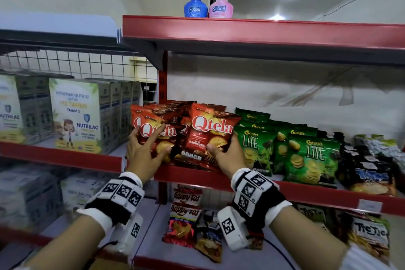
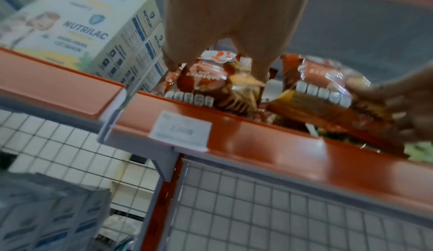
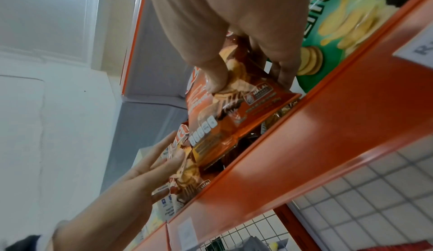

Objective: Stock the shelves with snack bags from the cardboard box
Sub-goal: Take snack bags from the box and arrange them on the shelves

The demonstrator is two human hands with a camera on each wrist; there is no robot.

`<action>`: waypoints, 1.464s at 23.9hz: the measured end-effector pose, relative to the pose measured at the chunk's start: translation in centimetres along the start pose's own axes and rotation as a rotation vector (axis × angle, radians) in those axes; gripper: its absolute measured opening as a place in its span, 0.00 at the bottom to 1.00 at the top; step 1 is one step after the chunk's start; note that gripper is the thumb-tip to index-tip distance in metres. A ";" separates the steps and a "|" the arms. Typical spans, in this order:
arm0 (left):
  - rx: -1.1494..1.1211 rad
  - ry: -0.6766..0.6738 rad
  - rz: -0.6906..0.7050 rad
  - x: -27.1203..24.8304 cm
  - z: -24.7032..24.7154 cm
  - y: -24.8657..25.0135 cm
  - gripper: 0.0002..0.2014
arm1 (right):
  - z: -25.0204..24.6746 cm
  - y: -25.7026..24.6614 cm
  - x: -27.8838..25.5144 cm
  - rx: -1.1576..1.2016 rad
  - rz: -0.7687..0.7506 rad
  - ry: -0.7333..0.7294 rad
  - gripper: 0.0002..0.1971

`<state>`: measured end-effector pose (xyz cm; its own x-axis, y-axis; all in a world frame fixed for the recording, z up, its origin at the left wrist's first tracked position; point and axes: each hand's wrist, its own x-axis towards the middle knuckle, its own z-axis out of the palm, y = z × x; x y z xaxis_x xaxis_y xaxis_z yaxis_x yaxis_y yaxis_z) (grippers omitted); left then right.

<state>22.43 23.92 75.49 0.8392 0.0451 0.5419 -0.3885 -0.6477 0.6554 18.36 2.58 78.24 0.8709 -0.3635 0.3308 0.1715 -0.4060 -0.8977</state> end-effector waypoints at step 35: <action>0.090 0.068 0.066 -2.7 2.8 0.9 0.26 | -0.6 0.9 1.5 -0.487 0.042 -0.302 0.35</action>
<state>20.87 21.07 73.15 0.7839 0.0500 0.6188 -0.4033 -0.7168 0.5688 19.51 1.16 78.07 0.9775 -0.1614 0.1359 -0.0359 -0.7619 -0.6467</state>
